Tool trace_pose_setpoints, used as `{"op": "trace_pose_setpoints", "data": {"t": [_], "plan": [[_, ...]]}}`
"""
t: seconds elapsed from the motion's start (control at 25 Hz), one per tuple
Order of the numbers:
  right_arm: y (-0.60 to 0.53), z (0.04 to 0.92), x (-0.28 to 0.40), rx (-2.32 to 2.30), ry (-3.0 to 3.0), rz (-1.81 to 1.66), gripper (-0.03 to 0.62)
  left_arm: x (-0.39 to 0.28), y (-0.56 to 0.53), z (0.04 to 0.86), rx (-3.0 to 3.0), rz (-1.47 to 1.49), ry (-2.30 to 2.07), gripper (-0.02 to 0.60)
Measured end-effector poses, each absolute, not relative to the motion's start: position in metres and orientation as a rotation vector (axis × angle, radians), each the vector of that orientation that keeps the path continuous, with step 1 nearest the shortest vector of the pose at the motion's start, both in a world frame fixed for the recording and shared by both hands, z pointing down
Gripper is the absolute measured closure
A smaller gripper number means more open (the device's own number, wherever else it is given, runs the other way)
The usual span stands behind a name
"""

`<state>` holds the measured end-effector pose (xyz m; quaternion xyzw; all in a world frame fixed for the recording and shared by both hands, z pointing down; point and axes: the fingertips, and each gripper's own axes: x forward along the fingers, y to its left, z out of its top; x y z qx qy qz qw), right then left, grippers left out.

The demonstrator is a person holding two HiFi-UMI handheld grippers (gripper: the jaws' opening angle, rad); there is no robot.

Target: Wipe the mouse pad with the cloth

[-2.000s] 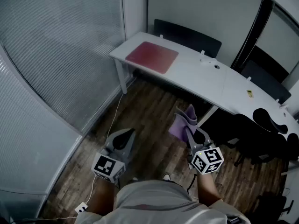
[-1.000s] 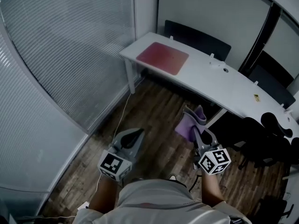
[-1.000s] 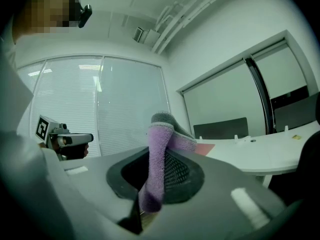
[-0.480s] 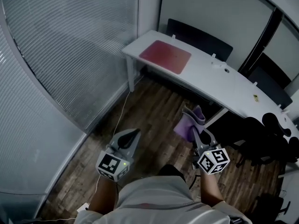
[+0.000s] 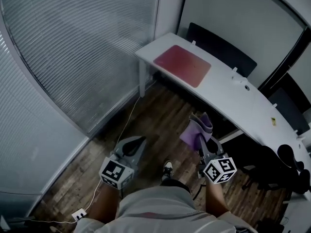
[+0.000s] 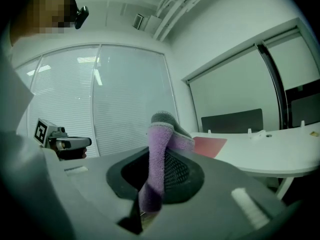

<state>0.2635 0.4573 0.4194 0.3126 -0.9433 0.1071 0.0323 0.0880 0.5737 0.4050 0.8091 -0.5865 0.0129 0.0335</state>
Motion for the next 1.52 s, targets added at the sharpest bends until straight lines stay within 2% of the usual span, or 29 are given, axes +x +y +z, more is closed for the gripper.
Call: {"op": "trace_pose_setpoints", "data": {"t": [0.2, 0.56, 0.88, 1.24, 1.52], "plan": [[0.373, 0.412, 0.252, 0.926, -2.932, 0.333, 0.548, 0.085, 0.489, 0.390, 2.499, 0.064, -1.840, 0.578], [0.207, 0.400, 0.286, 0.944, -2.940, 0.346, 0.548, 0.116, 0.317, 0.369, 2.528, 0.062, -1.836, 0.578], [0.102, 0.416, 0.291, 0.932, -2.922, 0.406, 0.548, 0.118, 0.222, 0.379, 2.489, 0.100, -1.867, 0.578], [0.030, 0.445, 0.246, 0.930, -2.870, 0.509, 0.548, 0.073, 0.145, 0.393, 2.480, 0.130, -1.837, 0.578], [-0.035, 0.435, 0.175, 1.055, -2.818, 0.479, 0.546, -0.015, 0.075, 0.394, 2.515, 0.110, -1.746, 0.578]]}}
